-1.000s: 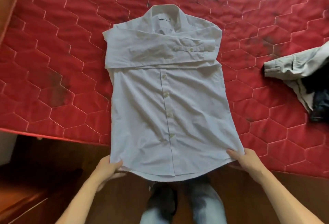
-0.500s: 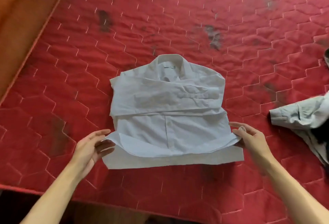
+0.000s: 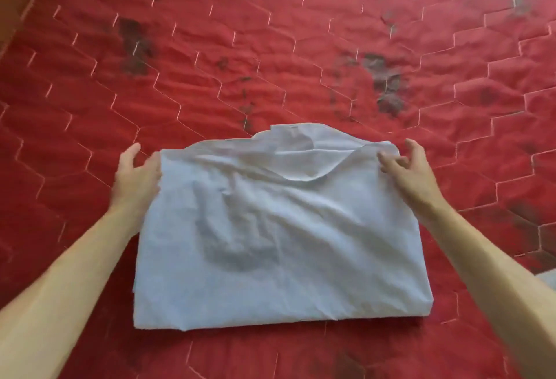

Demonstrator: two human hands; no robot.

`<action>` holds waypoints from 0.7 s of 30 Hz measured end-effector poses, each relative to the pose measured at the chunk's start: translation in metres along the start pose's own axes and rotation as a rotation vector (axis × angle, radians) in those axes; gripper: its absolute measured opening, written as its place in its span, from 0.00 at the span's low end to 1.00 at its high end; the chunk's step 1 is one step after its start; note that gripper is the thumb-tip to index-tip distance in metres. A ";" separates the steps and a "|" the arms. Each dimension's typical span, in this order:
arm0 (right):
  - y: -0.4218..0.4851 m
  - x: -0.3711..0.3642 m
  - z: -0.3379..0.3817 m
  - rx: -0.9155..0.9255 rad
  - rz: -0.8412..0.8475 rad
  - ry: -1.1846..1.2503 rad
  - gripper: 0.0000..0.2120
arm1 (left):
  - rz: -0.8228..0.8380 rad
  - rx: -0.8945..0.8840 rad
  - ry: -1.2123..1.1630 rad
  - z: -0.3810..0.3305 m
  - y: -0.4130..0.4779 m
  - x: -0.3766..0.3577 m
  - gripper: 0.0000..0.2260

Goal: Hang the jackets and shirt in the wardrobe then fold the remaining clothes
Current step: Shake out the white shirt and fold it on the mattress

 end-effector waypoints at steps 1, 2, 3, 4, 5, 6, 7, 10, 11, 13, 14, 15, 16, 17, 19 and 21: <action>-0.006 -0.001 -0.010 0.020 -0.015 -0.158 0.33 | -0.065 -0.015 0.195 0.016 -0.004 0.000 0.30; -0.015 0.000 -0.021 0.049 -0.051 -0.295 0.33 | -0.134 -0.035 0.374 0.035 -0.010 0.002 0.31; -0.026 0.003 -0.033 0.071 -0.095 -0.391 0.34 | -0.190 -0.053 0.482 0.053 -0.018 0.005 0.31; -0.039 0.007 -0.045 0.062 -0.138 -0.444 0.35 | -0.233 -0.058 0.519 0.069 -0.028 0.009 0.31; -0.053 0.011 -0.057 0.030 -0.171 -0.472 0.36 | -0.267 -0.053 0.524 0.085 -0.038 0.013 0.31; -0.066 0.016 -0.068 -0.007 -0.195 -0.482 0.36 | -0.287 -0.036 0.520 0.099 -0.046 0.017 0.31; -0.078 0.020 -0.077 -0.040 -0.208 -0.472 0.36 | -0.296 -0.004 0.526 0.110 -0.057 0.020 0.30; -0.113 0.022 -0.099 -0.112 -0.193 -0.342 0.29 | -0.286 0.146 0.527 0.140 -0.085 0.026 0.24; -0.123 0.022 -0.101 -0.134 -0.173 -0.305 0.25 | -0.276 0.160 0.520 0.146 -0.093 0.028 0.22; -0.138 0.022 -0.103 -0.120 -0.138 -0.230 0.17 | -0.258 0.112 0.475 0.150 -0.104 0.032 0.17; -0.145 0.024 -0.100 -0.078 -0.149 -0.186 0.19 | -0.253 0.084 0.440 0.150 -0.107 0.037 0.16; -0.153 0.029 -0.097 -0.046 -0.171 -0.155 0.22 | -0.254 0.048 0.402 0.150 -0.108 0.044 0.14; -0.160 0.033 -0.097 -0.037 -0.197 -0.136 0.23 | -0.246 0.026 0.375 0.152 -0.108 0.051 0.12; -0.167 0.034 -0.103 -0.049 -0.182 -0.143 0.23 | -0.220 0.025 0.375 0.158 -0.107 0.059 0.11; -0.189 0.028 -0.122 -0.115 -0.048 -0.227 0.21 | -0.152 0.075 0.469 0.181 -0.115 0.079 0.16; -0.208 0.019 -0.131 -0.158 -0.034 -0.220 0.18 | -0.171 0.096 0.517 0.198 -0.122 0.089 0.22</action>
Point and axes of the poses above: each hand's wrist, its own y-axis towards the middle knuckle, its own x-axis out of the back of the hand, z = x × y, the point moved 4 cm from there along y, towards the middle knuckle, and after that the axes turned 6 degrees about x, right-handed, at the moved point
